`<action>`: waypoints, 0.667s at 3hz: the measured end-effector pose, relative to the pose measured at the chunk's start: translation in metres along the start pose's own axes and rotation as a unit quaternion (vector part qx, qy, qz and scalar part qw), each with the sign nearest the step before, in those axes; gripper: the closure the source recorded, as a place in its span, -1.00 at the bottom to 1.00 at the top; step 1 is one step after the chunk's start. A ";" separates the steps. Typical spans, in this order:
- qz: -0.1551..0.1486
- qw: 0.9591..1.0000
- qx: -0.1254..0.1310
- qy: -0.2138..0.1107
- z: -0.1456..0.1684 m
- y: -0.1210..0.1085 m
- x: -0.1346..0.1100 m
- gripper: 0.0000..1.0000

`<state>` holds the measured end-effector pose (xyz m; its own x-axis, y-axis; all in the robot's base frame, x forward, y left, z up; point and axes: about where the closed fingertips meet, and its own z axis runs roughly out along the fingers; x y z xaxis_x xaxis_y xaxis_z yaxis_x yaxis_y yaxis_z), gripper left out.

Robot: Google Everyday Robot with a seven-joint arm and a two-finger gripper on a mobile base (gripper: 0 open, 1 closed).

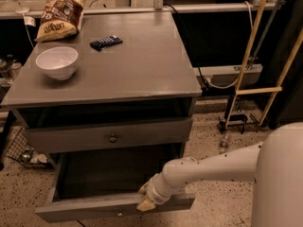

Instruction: Open middle drawer

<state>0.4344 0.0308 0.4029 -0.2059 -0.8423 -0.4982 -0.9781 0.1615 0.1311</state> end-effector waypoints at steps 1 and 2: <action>0.000 1.000 -0.001 0.000 0.001 0.001 0.000 0.01; 0.000 1.000 -0.002 0.000 0.002 0.002 0.000 -0.45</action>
Offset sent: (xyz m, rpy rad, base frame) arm -0.0007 0.0005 -0.0005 0.0002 0.0015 0.0014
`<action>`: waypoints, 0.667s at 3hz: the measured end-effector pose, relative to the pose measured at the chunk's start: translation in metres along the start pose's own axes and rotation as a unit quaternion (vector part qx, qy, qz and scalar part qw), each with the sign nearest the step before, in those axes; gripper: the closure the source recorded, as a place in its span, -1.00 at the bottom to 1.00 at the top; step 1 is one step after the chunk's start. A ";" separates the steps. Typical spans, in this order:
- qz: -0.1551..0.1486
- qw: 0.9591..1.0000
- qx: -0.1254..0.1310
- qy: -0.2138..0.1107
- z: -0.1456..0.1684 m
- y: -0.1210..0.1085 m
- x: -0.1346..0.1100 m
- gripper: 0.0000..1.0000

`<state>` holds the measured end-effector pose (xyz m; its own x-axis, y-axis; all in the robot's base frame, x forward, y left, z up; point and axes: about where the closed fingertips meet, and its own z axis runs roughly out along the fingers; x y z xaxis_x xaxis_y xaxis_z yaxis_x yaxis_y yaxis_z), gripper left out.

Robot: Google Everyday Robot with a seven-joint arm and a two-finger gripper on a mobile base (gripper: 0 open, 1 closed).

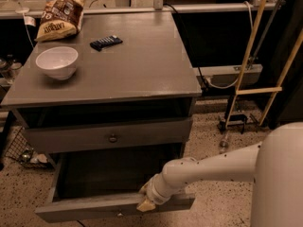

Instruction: Open middle drawer

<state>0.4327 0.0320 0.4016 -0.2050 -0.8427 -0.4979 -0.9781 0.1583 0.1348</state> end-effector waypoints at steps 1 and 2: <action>0.000 1.000 -0.001 0.000 0.001 0.001 0.000 -0.88; -0.013 1.000 0.014 -0.005 -0.016 0.003 -0.002 -1.00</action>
Offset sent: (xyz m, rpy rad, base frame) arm 0.0001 -0.0085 0.0272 0.0088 -0.0691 0.0142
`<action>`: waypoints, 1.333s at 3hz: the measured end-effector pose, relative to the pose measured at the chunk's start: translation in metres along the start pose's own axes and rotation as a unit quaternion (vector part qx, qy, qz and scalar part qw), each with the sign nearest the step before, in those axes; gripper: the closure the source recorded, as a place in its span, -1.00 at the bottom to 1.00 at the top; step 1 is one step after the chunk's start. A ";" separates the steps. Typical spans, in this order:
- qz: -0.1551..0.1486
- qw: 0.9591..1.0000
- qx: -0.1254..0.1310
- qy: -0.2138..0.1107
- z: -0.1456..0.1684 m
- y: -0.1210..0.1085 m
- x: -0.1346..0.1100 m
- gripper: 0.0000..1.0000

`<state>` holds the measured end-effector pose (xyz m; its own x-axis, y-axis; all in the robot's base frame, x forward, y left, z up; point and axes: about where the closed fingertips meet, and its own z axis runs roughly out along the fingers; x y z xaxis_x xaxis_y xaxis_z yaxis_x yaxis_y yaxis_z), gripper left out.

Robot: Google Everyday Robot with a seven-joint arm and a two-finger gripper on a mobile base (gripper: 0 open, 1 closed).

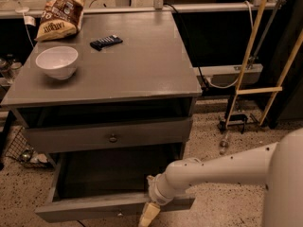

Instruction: Open middle drawer

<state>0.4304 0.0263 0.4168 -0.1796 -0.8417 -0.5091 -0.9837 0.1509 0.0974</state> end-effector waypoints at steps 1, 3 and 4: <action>-0.016 0.999 0.031 -0.002 -0.032 -0.003 -0.004 -1.00; -0.009 0.993 0.121 -0.001 -0.151 -0.032 0.023 -1.00; -0.009 0.993 0.121 -0.001 -0.151 -0.032 0.023 -1.00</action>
Offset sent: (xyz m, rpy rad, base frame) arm 0.0251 -0.1002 0.1343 -0.0541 -0.2802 -0.1033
